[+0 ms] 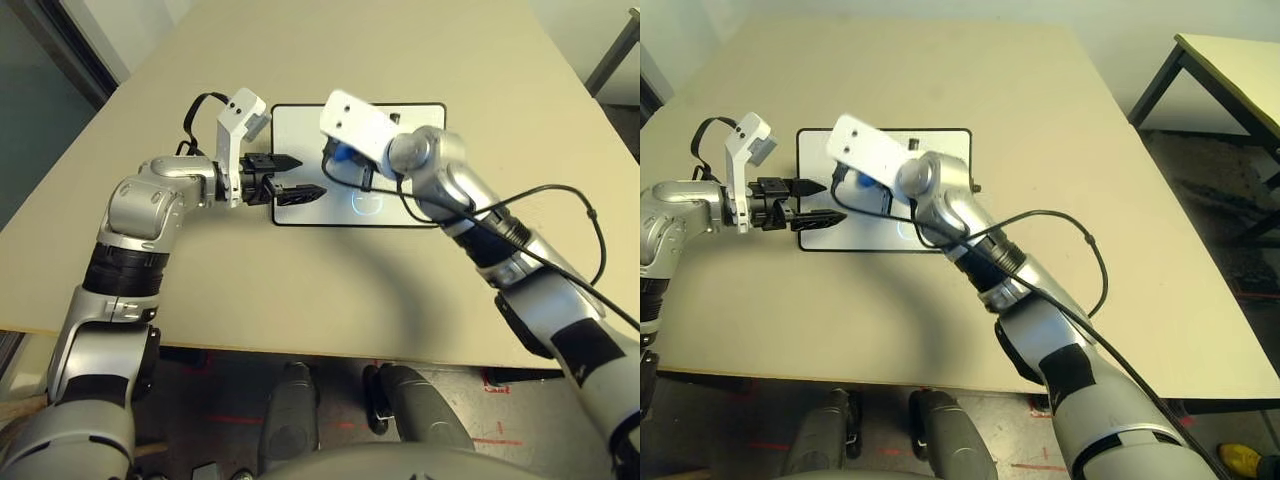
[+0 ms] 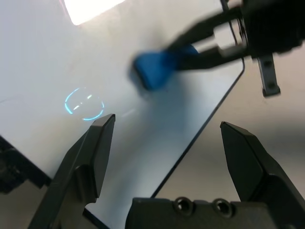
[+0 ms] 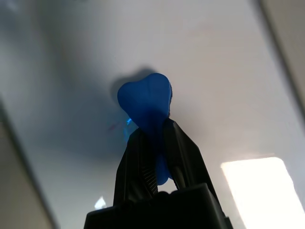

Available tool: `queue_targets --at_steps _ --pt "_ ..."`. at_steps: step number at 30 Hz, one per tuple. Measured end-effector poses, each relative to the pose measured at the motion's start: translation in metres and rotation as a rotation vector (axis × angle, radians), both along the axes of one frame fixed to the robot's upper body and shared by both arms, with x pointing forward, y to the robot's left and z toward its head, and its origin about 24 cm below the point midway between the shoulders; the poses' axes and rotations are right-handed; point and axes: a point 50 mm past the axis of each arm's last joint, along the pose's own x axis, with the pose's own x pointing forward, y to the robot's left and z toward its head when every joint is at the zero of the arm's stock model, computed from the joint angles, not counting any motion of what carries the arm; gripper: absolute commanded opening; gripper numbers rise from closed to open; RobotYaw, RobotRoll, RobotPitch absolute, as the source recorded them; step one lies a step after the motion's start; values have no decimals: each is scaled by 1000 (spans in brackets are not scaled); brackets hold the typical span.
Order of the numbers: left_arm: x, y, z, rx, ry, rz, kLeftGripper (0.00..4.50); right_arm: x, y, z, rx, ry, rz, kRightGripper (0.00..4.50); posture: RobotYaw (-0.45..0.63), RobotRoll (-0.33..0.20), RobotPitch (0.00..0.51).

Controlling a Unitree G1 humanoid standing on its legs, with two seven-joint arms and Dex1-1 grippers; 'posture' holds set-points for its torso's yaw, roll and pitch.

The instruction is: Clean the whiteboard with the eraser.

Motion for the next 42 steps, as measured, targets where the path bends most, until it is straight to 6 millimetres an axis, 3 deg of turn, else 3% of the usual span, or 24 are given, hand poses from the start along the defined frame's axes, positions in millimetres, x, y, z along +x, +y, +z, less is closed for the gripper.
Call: queue_targets --at_steps 5,10,14,21,25,33,37,40,42 --pt "0 0 0 1 0 0 4500 -11 -10 -16 -80 55 9 348 8 0 126" --pt "0 0 0 1 1 -2 4500 -12 -11 -18 -94 59 8 347 6 0 125" --pt "0 -1 1 2 0 -6 4500 -5 -3 -11 -72 65 5 347 4 0 125" --pt "1 -3 1 2 4 -18 4500 14 3 20 48 -6 -71 336 -4 0 125" --pt "2 -3 1 1 7 -20 4500 14 2 24 63 -19 -70 336 -4 0 128" --pt "2 -3 2 3 4 -21 4500 -16 -6 -9 -35 73 15 335 -6 0 132" --pt "2 -3 2 3 4 -21 4500 -17 -7 -11 -26 105 -10 335 -5 0 133" --pt "2 -4 3 0 -4 -22 4500 -8 -9 0 64 142 -84 334 7 0 131" --pt "4 -6 6 -24 -48 -19 4500 0 -17 23 186 152 -158 334 7 0 131"
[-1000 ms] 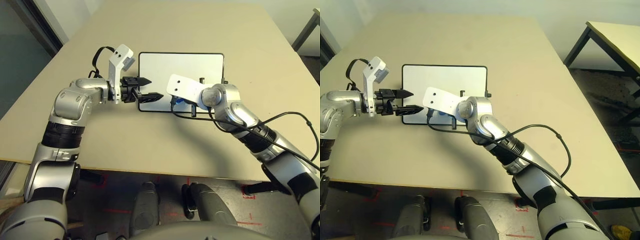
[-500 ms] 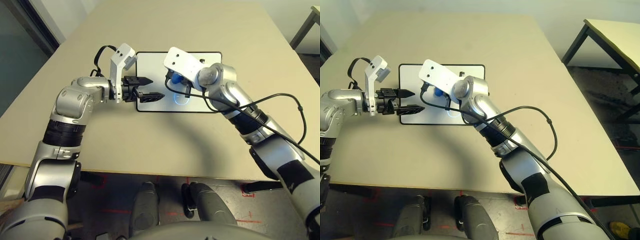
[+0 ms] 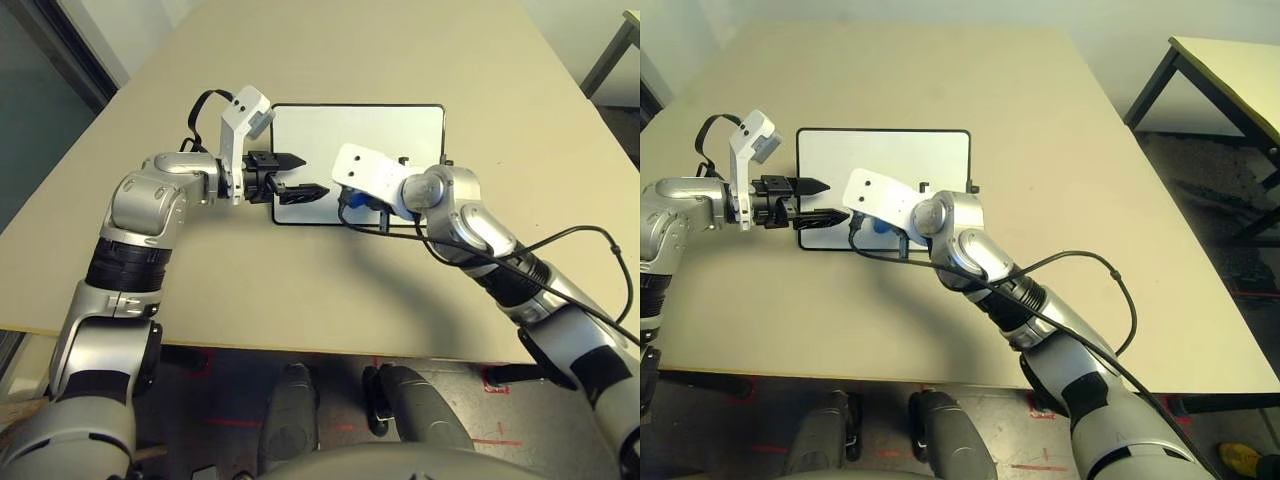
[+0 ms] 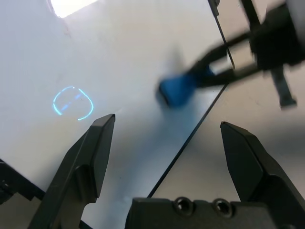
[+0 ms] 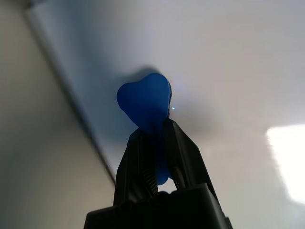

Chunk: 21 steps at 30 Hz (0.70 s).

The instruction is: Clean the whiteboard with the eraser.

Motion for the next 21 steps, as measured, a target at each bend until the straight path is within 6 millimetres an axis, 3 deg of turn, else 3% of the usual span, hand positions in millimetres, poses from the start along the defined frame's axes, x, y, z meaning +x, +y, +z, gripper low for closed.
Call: queue_targets --at_steps 2,5,7,9,13,15,18,21 --pt "7 -4 14 -83 -112 29 4500 5 -6 41 201 7 -79 333 7 0 131" --pt "15 0 48 -215 -346 133 4500 -5 -22 112 524 -32 -148 333 -8 0 133" --pt "17 14 66 -284 -483 238 4500 -12 -41 135 676 -53 -206 333 -13 0 132" --pt "18 31 74 -331 -580 367 4500 -11 -68 140 778 -65 -337 333 -23 0 133" --pt "25 62 69 -391 -616 582 4500 -5 -124 123 805 -122 -628 333 -28 0 137" --pt "28 77 62 -397 -615 675 4500 0 -151 93 764 -94 -803 333 -28 0 138" --pt "32 94 46 -409 -583 760 4500 3 -169 47 693 -9 -966 333 -31 0 139" --pt "35 103 27 -412 -536 818 4500 3 -174 16 658 56 -1041 333 -25 0 139"
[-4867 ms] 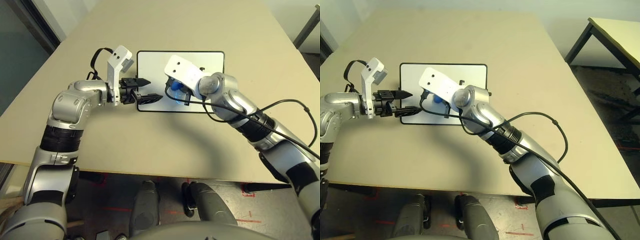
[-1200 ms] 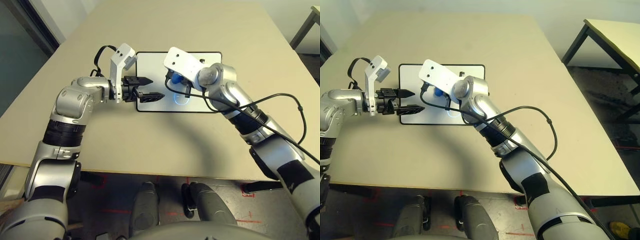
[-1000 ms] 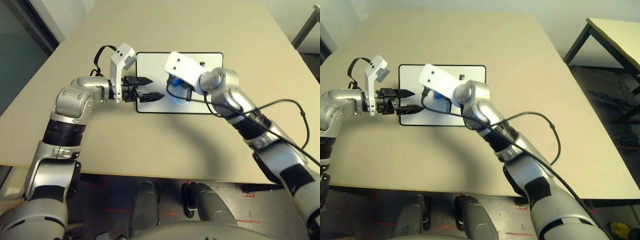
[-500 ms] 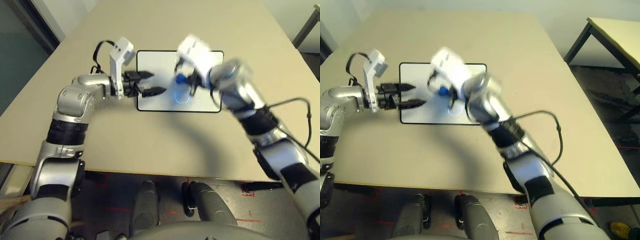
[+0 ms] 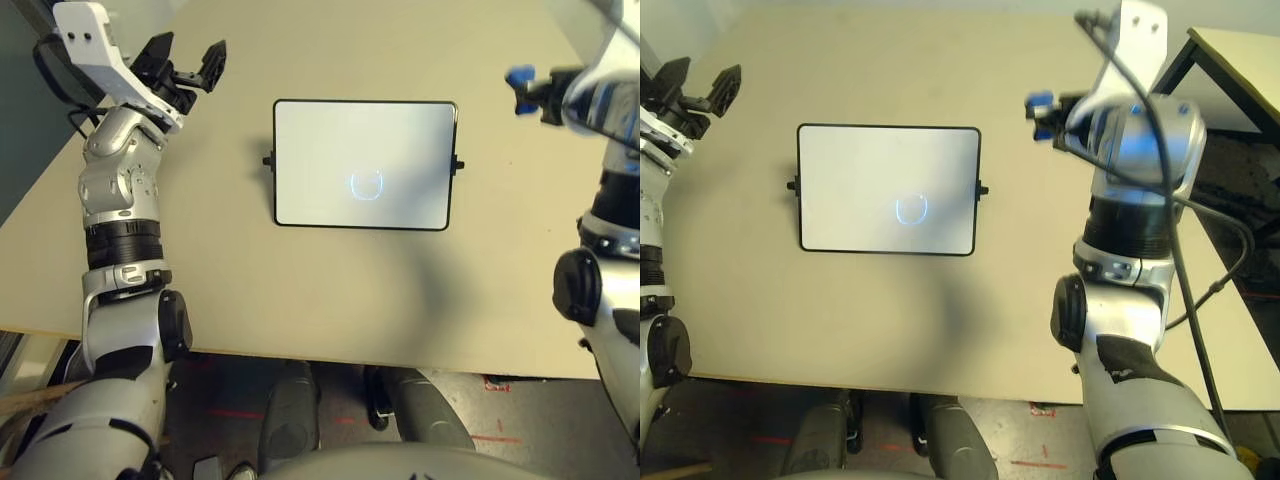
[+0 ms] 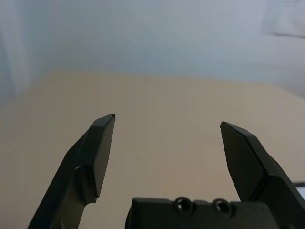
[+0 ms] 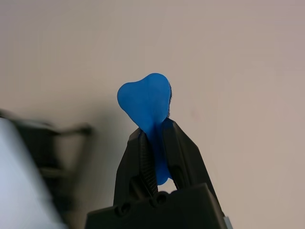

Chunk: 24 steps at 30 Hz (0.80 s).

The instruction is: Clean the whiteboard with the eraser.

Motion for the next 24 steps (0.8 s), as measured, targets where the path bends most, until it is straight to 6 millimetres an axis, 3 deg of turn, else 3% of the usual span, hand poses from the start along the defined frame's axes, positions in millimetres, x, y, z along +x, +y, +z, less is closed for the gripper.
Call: queue_targets --at_steps 4,10,15,24 --pt "-2 19 -28 -47 67 79 4500 -6 -3 -63 21 174 -50 332 -22 0 140" --pt "-8 24 -63 -66 161 99 4500 -5 -3 -67 26 174 -72 330 -14 0 138" --pt "-9 13 -85 -96 218 76 4500 -3 -5 -69 30 170 -73 330 -12 0 137" --pt "-5 7 -78 -96 195 61 4500 0 -8 -57 58 143 -56 3269 -32 0 124"
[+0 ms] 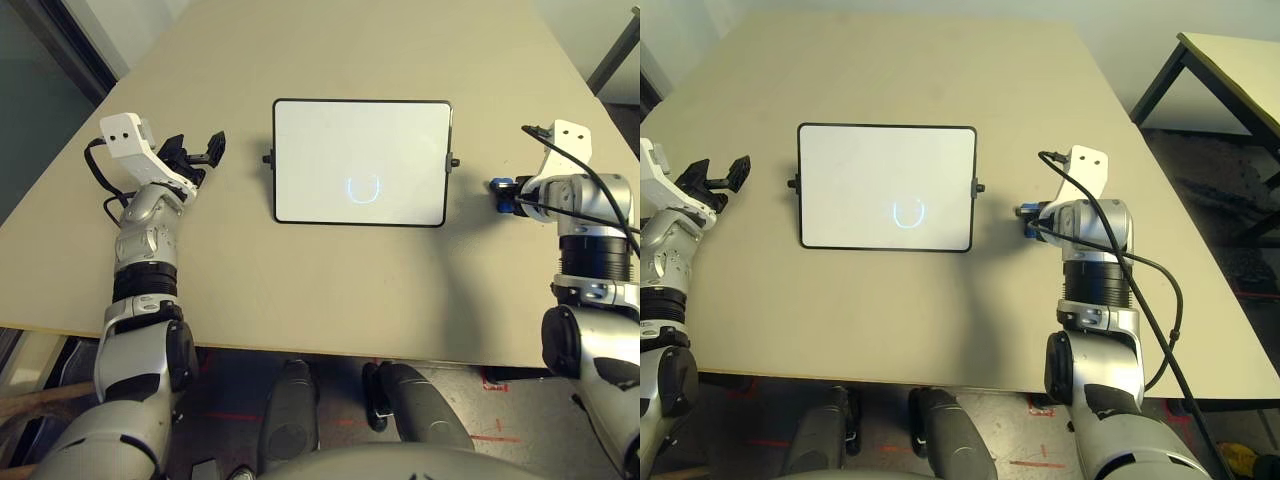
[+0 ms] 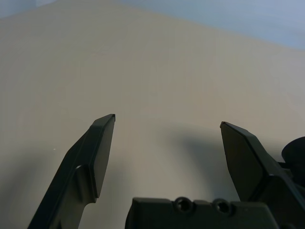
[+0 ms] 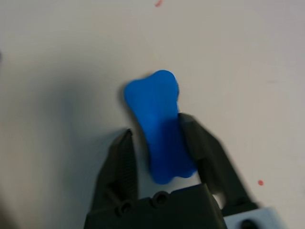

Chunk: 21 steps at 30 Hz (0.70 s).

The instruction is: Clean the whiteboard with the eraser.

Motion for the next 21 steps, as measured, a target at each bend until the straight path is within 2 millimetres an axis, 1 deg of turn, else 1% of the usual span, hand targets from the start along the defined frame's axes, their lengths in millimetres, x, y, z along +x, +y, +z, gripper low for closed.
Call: queue_targets --at_steps 3,4,7,8,11,13,15,16,18,20,21 --pt "2 -2 4 0 -10 -5 4500 -1 -2 18 1 -63 24 4295 -40 0 121" --pt "2 -2 5 0 -13 -6 4500 -2 -3 25 0 -87 35 4472 -43 0 121" --pt "3 -4 5 -3 -20 -8 4500 -4 -9 37 -4 -141 46 4472 -57 0 122" --pt "3 -4 5 -1 -27 -7 4500 -4 -11 41 5 -186 46 4472 -62 0 123" --pt "3 -4 6 15 -58 12 4500 0 -23 58 9 -388 35 4472 -76 0 130" --pt "3 -3 7 24 -79 30 4500 2 -35 61 -37 -521 34 4472 -85 0 137" --pt "2 -1 6 35 -94 52 4500 3 -48 52 -63 -646 26 4472 -84 0 146" --pt "2 -1 5 43 -106 63 4500 3 -55 42 -75 -699 18 4472 -78 0 151" --pt "0 2 3 69 -132 97 4500 -1 -71 6 -83 -744 -25 4472 -65 0 155" --pt "-1 4 0 82 -140 121 4500 -6 -82 -29 -74 -706 -72 4472 -60 0 155" --pt "-1 5 -3 84 -139 127 4500 -8 -85 -40 -71 -690 -89 4472 -54 0 151"
